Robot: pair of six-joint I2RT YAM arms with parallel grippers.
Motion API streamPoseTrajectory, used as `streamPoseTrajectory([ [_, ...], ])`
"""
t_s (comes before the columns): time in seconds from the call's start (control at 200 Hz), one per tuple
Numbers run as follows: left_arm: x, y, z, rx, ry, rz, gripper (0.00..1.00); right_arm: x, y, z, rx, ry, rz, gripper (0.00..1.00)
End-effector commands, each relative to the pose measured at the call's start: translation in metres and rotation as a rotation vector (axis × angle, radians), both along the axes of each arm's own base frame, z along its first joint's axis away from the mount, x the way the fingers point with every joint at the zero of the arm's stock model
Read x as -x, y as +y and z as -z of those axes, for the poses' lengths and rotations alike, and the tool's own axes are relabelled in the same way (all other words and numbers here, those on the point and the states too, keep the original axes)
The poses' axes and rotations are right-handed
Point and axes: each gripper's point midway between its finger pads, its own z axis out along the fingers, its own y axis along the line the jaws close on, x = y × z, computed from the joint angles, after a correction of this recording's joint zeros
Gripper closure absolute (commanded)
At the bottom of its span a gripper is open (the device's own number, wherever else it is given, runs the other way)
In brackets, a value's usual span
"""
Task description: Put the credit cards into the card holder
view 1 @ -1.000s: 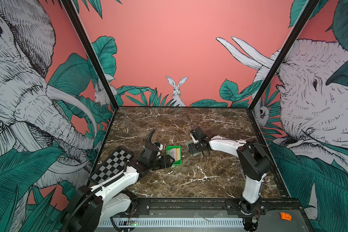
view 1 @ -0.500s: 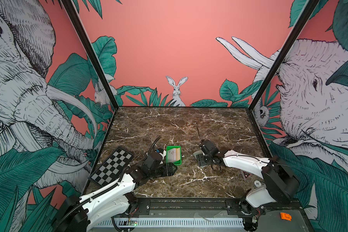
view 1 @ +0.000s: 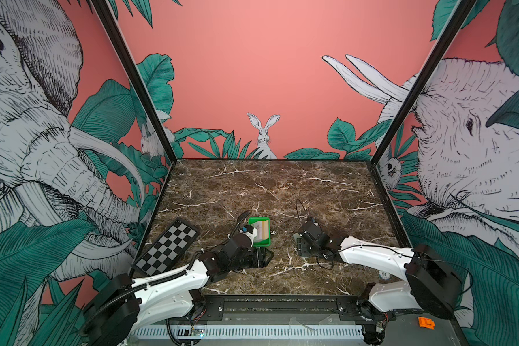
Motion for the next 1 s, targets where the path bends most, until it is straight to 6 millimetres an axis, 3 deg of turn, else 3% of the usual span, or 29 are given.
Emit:
streamPoseTrajectory([
  [0.0,-0.006,-0.025,-0.024,0.079,-0.065,0.024,0.25,-0.004,-0.003,-0.007,-0.025,-0.036,0.095,0.24],
  [0.18,-0.003,-0.041,-0.018,0.093,-0.061,0.053,0.25,-0.003,-0.004,-0.011,-0.040,-0.056,0.086,0.14],
  [0.49,-0.007,-0.061,-0.022,0.083,-0.064,0.076,0.26,0.001,-0.020,-0.072,-0.073,-0.224,-0.025,0.02],
  [0.685,-0.013,-0.077,-0.014,0.086,-0.029,0.065,0.28,0.010,-0.051,-0.099,-0.011,-0.324,-0.050,0.03],
  [0.94,-0.016,-0.107,-0.002,0.084,0.043,0.085,0.31,0.022,-0.070,-0.104,0.049,-0.302,-0.071,0.09],
  [0.995,-0.017,-0.110,0.002,0.079,0.052,0.087,0.32,0.023,-0.070,-0.100,0.053,-0.288,-0.064,0.15],
])
